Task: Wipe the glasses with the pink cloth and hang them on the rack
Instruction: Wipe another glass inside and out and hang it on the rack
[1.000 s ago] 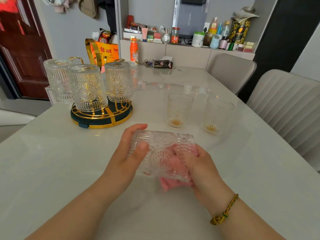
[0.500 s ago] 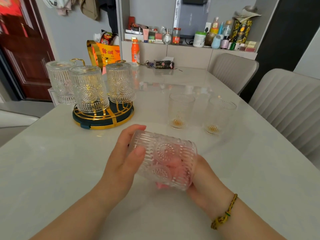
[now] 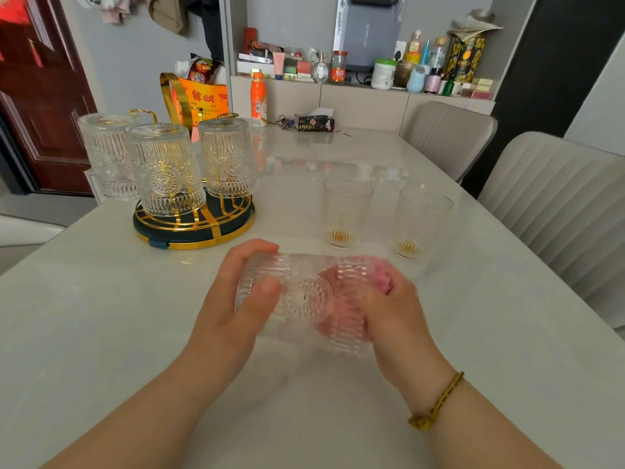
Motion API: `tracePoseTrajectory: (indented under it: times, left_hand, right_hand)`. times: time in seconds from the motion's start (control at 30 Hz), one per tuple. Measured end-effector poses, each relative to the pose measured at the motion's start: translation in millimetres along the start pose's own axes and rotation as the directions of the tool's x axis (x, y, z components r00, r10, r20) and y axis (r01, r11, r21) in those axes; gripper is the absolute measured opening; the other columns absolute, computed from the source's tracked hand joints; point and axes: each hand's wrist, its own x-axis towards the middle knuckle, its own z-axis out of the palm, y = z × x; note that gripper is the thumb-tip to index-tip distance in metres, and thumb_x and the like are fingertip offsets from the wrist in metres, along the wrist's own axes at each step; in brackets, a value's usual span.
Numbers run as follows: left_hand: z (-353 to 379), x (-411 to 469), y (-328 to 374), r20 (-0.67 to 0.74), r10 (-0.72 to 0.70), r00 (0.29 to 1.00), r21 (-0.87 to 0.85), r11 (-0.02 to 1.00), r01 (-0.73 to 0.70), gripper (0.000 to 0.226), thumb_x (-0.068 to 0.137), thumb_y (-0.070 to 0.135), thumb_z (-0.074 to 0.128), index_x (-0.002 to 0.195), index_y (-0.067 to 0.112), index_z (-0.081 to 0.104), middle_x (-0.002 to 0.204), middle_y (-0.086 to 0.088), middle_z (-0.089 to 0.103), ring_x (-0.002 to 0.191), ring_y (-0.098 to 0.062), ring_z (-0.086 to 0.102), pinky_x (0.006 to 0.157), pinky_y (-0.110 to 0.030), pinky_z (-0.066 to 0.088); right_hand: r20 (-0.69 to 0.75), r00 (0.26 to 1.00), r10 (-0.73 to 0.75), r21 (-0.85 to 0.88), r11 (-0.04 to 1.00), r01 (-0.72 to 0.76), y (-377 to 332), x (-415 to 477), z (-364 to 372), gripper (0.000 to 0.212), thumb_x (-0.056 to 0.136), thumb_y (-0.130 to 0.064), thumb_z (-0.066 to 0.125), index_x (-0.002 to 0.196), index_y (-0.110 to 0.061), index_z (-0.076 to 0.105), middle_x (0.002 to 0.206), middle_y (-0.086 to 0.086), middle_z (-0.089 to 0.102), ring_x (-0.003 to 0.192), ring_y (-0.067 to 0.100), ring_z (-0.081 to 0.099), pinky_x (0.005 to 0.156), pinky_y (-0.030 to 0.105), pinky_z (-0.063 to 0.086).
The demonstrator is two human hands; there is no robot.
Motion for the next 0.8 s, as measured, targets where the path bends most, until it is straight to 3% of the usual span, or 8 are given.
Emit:
tracePoseTrajectory:
  times: [0.07, 0.13, 0.27, 0.4, 0.47, 0.57, 0.67, 0.8]
  left_hand:
    - [-2.5, -2.0, 1.2, 0.015, 0.148, 0.989, 0.075, 0.986, -0.149, 0.038, 0.056, 0.082, 0.053, 0.088, 0.061, 0.052, 0.097, 0.028, 0.058, 0.087, 0.004, 0.059, 0.071, -0.01, 0.047]
    - [-0.9, -0.4, 0.0, 0.032, 0.095, 0.995, 0.052, 0.994, -0.097, 0.049, 0.047, 0.089, 0.049, 0.089, 0.062, 0.05, 0.099, 0.029, 0.058, 0.089, 0.004, 0.06, 0.07, -0.011, 0.049]
    - [3.0, 3.1, 1.1, 0.229, -0.319, 0.92, -0.187, 0.913, 0.363, 0.066, 0.042, 0.09, 0.043, 0.091, 0.05, 0.061, 0.091, 0.014, 0.071, 0.082, -0.009, 0.069, 0.053, -0.028, 0.055]
    - [6.7, 1.8, 4.5, 0.339, -0.471, 0.814, -0.255, 0.787, 0.561, 0.053, 0.069, 0.067, 0.037, 0.091, 0.026, 0.064, 0.069, -0.007, 0.068, 0.054, -0.02, 0.062, 0.04, -0.029, 0.05]
    - [7.8, 2.6, 2.0, 0.247, -0.434, 0.867, -0.262, 0.831, 0.491, 0.045, 0.066, 0.058, 0.058, 0.092, 0.021, 0.061, 0.064, -0.004, 0.066, 0.049, -0.017, 0.059, 0.038, -0.027, 0.049]
    - [6.0, 4.2, -3.5, 0.115, -0.29, 0.95, -0.236, 0.921, 0.31, 0.084, 0.037, 0.074, 0.069, 0.101, 0.021, 0.056, 0.069, 0.004, 0.069, 0.053, -0.014, 0.064, 0.037, -0.025, 0.047]
    - [2.2, 4.2, -5.6, 0.033, -0.129, 0.991, -0.162, 0.978, 0.133, 0.094, 0.027, 0.085, 0.062, 0.102, 0.03, 0.053, 0.083, 0.018, 0.069, 0.073, -0.004, 0.067, 0.055, -0.019, 0.052]
    - [1.0, 6.2, -6.2, 0.088, -0.164, 0.982, -0.152, 0.973, 0.176, 0.093, 0.024, 0.087, 0.061, 0.104, 0.04, 0.049, 0.088, 0.027, 0.067, 0.084, 0.001, 0.066, 0.063, -0.019, 0.055]
  right_hand:
    - [0.256, 0.936, 0.241, 0.148, 0.947, -0.284, -2.2, -3.7, 0.8, 0.026, 0.085, -0.018, 0.055, 0.101, 0.001, 0.062, 0.081, 0.02, 0.064, 0.062, 0.029, 0.063, 0.048, 0.034, 0.053]
    - [0.217, 0.94, 0.264, 0.168, 0.938, -0.302, 3.3, -2.5, 0.9, 0.029, 0.084, -0.016, 0.055, 0.102, 0.007, 0.059, 0.075, 0.023, 0.063, 0.052, 0.029, 0.061, 0.044, 0.031, 0.05]
    - [-0.195, 0.975, -0.108, -0.125, 0.989, 0.084, 6.1, 2.2, -0.4, 0.01, 0.071, -0.014, 0.071, 0.073, -0.013, 0.061, 0.068, -0.001, 0.067, 0.065, 0.02, 0.061, 0.06, 0.031, 0.052]
    - [-0.176, 0.907, -0.383, -0.341, 0.888, 0.309, 0.8, -2.3, -2.0, 0.025, 0.066, -0.009, 0.074, 0.069, -0.026, 0.056, 0.067, -0.024, 0.061, 0.06, -0.001, 0.054, 0.054, 0.009, 0.044]
    - [-0.182, 0.935, -0.304, -0.256, 0.933, 0.254, 1.7, -0.5, -0.9, 0.024, 0.067, -0.009, 0.074, 0.067, -0.025, 0.056, 0.065, -0.02, 0.064, 0.058, -0.001, 0.055, 0.054, 0.013, 0.047]
    - [-0.109, 0.993, -0.035, -0.066, 0.997, 0.028, 2.9, 2.5, 1.5, 0.015, 0.074, -0.011, 0.069, 0.071, -0.023, 0.06, 0.07, -0.007, 0.065, 0.056, 0.002, 0.059, 0.043, 0.016, 0.045]
    - [0.155, 0.96, 0.235, 0.189, 0.946, -0.262, 5.0, 0.9, 3.8, 0.015, 0.088, -0.017, 0.053, 0.092, -0.007, 0.064, 0.077, 0.008, 0.066, 0.06, 0.015, 0.064, 0.046, 0.022, 0.051]
    - [0.17, 0.952, 0.254, 0.197, 0.938, -0.286, 6.8, -0.6, 3.0, 0.022, 0.085, -0.017, 0.055, 0.097, -0.001, 0.064, 0.079, 0.012, 0.069, 0.061, 0.019, 0.067, 0.048, 0.027, 0.053]
